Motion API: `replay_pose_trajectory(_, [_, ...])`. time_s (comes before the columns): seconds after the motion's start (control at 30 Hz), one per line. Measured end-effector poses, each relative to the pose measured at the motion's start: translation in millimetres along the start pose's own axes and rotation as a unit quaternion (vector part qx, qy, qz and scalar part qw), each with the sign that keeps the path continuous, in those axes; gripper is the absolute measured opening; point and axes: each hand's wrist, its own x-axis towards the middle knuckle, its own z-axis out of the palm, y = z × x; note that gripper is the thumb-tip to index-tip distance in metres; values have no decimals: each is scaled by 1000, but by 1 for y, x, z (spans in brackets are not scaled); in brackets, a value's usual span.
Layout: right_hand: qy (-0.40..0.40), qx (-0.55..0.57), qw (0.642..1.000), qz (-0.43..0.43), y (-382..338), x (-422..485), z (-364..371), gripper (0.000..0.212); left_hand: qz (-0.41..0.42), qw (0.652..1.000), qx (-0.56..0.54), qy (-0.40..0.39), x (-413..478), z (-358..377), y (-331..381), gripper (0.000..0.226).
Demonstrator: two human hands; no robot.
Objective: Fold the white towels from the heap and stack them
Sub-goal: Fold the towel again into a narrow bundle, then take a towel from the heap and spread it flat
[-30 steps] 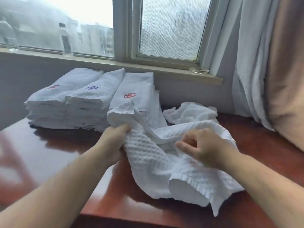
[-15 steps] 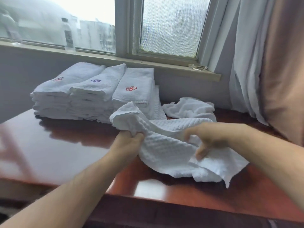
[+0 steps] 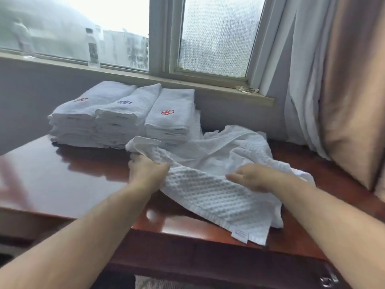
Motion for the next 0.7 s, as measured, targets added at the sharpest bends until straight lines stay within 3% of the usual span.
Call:
replay_pose_trajectory(0.07, [7, 32, 999, -17, 6, -2, 26, 45, 28, 997, 37, 69, 2, -3, -4, 109])
replay_pose_trajectory(0.13, [99, 60, 993, -31, 17, -2, 40, 34, 109, 980, 111, 126, -1, -2, -5, 111])
replay_pose_trajectory(0.2, [129, 101, 986, -32, 27, -2, 44, 27, 264, 933, 183, 160, -7, 5, -4, 85])
replay_pose_trajectory(0.23, [120, 127, 984, -28, 32, -1, 44, 23, 347, 905, 204, 138, -10, 11, -1, 65])
replay_pose_trajectory(0.3, [100, 162, 981, -27, 41, 1, 43, 13, 429, 875, 224, 5, -20, 26, 9, 26])
replay_pose_trajectory(0.37, [125, 161, 978, -35, 48, 4, 44, 9, 401, 867, 264, -136, -31, 49, 15, 25])
replay_pose_trajectory(0.43, [164, 68, 984, -10, 60, 7, 49, 33, 357, 849, 331, -205, -43, 73, 18, 47])
replay_pose_trajectory(0.5, [142, 22, 989, 20, 71, 8, 52, 52, 328, 829, 395, -222, -50, 95, 15, 73])
replay_pose_trajectory(0.57, [106, 12, 994, 14, 79, 7, 53, 59, 299, 816, 445, -216, -50, 106, 11, 92])
replay_pose_trajectory(0.7, [97, -44, 994, 11, 77, 4, 51, 47, 317, 766, 498, -256, -28, 98, 10, 91])
